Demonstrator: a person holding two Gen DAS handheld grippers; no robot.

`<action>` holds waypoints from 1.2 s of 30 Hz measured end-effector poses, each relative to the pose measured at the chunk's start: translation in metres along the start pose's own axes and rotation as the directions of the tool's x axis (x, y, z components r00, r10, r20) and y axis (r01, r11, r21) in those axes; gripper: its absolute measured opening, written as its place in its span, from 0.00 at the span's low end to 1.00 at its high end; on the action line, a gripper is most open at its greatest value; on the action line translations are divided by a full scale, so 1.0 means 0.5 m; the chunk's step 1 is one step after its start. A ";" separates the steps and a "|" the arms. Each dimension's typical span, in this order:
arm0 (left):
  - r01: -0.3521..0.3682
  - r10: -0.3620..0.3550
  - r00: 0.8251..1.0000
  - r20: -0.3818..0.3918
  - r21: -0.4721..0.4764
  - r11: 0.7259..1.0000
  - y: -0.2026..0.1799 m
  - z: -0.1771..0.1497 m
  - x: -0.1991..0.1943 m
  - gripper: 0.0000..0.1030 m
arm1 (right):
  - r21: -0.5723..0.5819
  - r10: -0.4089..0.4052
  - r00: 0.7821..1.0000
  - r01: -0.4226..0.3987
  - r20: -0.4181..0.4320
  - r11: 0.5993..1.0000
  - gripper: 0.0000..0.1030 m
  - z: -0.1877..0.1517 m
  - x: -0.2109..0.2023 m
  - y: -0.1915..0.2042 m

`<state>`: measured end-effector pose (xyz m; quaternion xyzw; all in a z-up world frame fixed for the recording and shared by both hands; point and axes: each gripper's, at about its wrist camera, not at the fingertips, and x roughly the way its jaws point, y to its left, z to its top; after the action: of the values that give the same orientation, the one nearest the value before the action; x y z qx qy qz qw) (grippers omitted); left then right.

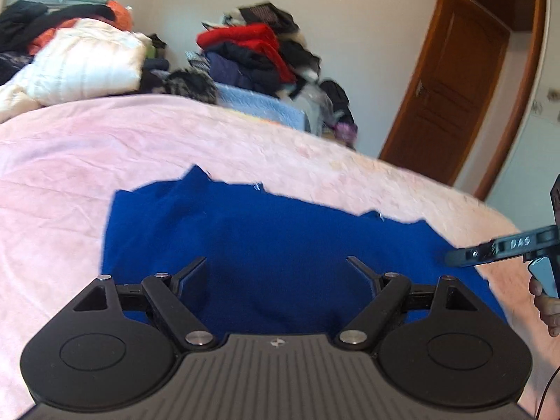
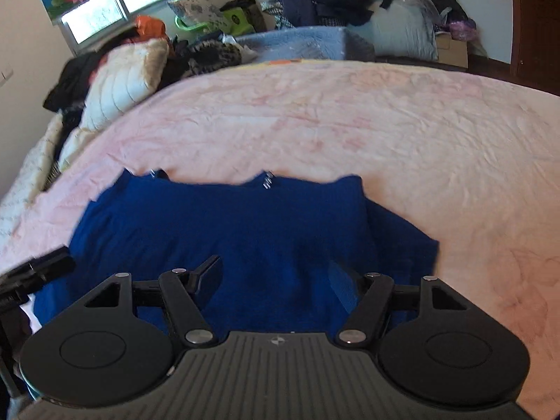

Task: Fold small clothes

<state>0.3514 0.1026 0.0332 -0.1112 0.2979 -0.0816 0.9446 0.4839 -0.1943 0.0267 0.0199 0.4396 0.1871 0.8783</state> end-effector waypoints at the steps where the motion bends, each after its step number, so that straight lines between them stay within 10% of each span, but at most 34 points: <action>1: -0.019 0.020 0.999 -0.044 0.013 1.000 -0.003 -0.004 0.018 0.81 | -0.048 -0.020 1.000 0.021 0.016 0.999 0.64 -0.017 0.008 0.002; 6: -0.081 0.083 0.995 -0.048 0.058 0.995 -0.001 -0.023 0.025 0.81 | -0.020 0.029 0.997 -0.027 0.074 0.999 0.71 -0.050 -0.023 -0.004; 13: -0.052 0.056 0.998 0.019 -0.187 0.981 0.071 -0.050 -0.157 0.81 | 0.287 0.229 0.964 -0.260 0.137 0.922 0.76 -0.155 -0.179 -0.104; 19: 0.067 -0.103 0.995 -0.019 -0.632 0.772 0.223 -0.130 -0.212 0.81 | 0.514 0.323 0.938 -0.341 0.128 0.787 0.77 -0.270 -0.178 -0.178; 22: 0.114 -0.157 0.988 0.011 -0.737 0.666 0.234 -0.138 -0.205 0.81 | 0.612 0.424 0.890 -0.431 0.167 0.663 0.83 -0.276 -0.152 -0.190; 25: 0.159 -0.219 0.975 0.032 -0.791 0.591 0.227 -0.150 -0.175 0.81 | 0.597 0.467 0.866 -0.471 0.176 0.649 0.86 -0.257 -0.129 -0.169; 30: 0.158 -0.210 0.976 0.047 -0.818 0.553 0.218 -0.134 -0.137 0.81 | 0.594 0.513 0.846 -0.490 0.148 0.638 0.88 -0.215 -0.088 -0.129; 36: 0.095 -0.172 0.985 -0.008 -0.811 0.578 0.210 -0.124 -0.165 0.81 | 0.581 0.474 0.875 -0.437 0.096 0.687 0.84 -0.215 -0.105 -0.111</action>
<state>0.2580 0.2120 0.0015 -0.5457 0.3335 -0.0132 0.7687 0.3889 -0.2778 -0.0102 0.3921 0.4832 0.2548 0.7402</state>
